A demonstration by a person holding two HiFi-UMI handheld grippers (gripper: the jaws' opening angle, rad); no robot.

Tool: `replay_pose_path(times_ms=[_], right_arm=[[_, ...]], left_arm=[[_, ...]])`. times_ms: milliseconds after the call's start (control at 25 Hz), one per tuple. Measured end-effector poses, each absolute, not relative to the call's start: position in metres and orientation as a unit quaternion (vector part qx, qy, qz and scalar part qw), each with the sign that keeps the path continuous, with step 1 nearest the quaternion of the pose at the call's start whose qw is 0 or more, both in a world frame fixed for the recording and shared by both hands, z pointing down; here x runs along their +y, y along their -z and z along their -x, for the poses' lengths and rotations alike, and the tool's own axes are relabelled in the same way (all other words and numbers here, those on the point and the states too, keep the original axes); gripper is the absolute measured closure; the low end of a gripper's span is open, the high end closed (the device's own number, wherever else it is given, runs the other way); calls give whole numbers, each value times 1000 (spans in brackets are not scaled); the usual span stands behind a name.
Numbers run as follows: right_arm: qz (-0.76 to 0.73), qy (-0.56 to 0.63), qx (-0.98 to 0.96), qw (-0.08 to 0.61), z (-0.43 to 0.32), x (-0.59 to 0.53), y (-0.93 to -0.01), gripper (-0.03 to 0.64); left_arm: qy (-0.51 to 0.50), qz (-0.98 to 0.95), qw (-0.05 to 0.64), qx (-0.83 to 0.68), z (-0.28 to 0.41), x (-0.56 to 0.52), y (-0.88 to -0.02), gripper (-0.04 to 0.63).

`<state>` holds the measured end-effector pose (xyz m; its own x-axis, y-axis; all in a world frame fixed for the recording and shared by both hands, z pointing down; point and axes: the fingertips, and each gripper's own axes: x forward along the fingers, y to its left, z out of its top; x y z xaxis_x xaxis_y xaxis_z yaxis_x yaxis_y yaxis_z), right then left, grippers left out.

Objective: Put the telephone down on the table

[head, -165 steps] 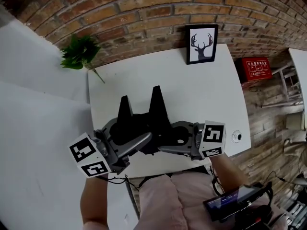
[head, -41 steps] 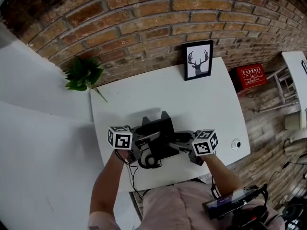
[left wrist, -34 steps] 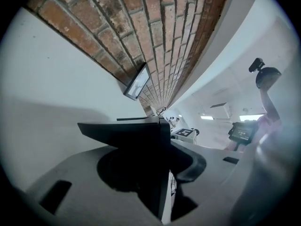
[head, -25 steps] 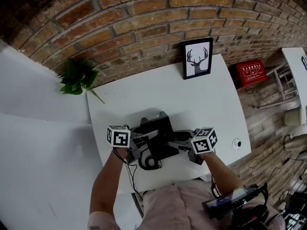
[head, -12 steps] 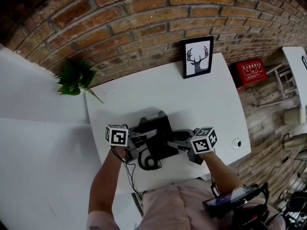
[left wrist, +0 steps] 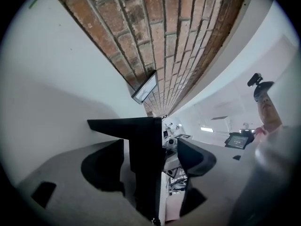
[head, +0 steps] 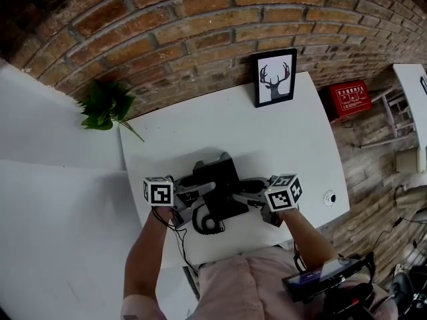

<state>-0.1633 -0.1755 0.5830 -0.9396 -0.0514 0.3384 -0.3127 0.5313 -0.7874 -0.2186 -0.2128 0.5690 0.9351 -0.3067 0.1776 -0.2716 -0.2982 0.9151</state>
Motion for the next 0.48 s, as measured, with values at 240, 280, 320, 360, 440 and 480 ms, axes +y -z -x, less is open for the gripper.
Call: replay_pose_path(times_ms=[240,280,320,360,440,480], right_arm=[[-137,-443,-876,133,158,-188,-580,351],[-141,-438,-877,134,155,-189,-579,350],[-146,-433,-879,136,153,-191,-577,347],[-151,-428,-881,136,150,-193,-575,342],[-161,-418,-884,134,146,-197,-572,341],[-165,-413,-886,134,145,-199,-570,340]], left_arm=[[16,-826,517,-225,247,-195,-562,230],[20,-825,511,-240,256,-191,-561,230],[28,-824,504,-256,264,-187,-557,232],[39,-823,496,-273,273,-185,-551,240],[62,-826,471,-303,285,-182,-533,269],[67,-829,455,-318,288,-181,-522,282]])
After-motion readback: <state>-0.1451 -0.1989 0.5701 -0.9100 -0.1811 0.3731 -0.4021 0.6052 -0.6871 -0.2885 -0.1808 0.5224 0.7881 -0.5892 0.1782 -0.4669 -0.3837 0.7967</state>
